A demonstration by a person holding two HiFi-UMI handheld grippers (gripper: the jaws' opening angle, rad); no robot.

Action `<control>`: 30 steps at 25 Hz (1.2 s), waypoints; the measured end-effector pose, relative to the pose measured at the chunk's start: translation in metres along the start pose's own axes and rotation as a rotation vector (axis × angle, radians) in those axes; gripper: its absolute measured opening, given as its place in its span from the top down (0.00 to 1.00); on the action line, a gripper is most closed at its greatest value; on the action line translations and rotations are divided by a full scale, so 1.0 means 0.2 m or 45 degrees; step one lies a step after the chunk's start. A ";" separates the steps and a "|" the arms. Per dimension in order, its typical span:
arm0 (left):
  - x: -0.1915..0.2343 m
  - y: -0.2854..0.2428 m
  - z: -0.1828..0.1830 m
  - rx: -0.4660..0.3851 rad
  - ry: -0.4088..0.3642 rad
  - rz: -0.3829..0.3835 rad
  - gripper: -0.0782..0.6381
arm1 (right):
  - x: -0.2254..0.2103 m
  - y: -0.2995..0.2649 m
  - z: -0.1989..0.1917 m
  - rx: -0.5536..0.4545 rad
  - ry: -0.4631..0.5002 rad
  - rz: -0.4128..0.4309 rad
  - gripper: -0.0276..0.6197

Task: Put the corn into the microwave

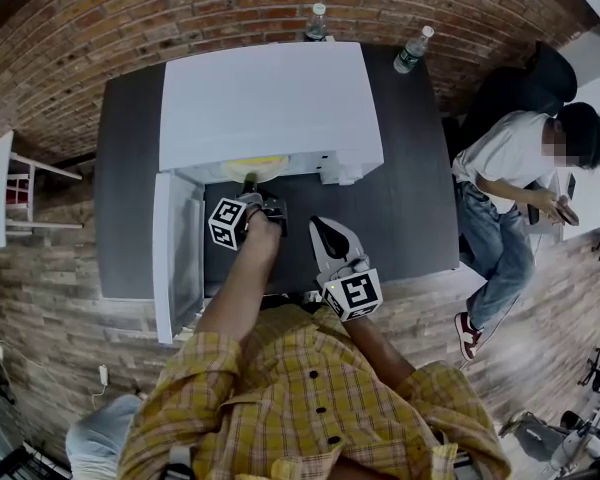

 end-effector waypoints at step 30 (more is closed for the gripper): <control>0.10 -0.03 -0.03 0.060 0.077 0.145 0.62 | -0.03 0.05 0.00 -0.005 -0.011 -0.017 0.96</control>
Point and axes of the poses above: the fingertips, and each gripper's own axes: y backward along the fingers, x to its left, z out of its top, the point moved 1 cm from there along y, backward along the fingers, and after that the axes turned 6 degrees about -z, right-handed, at the moved point
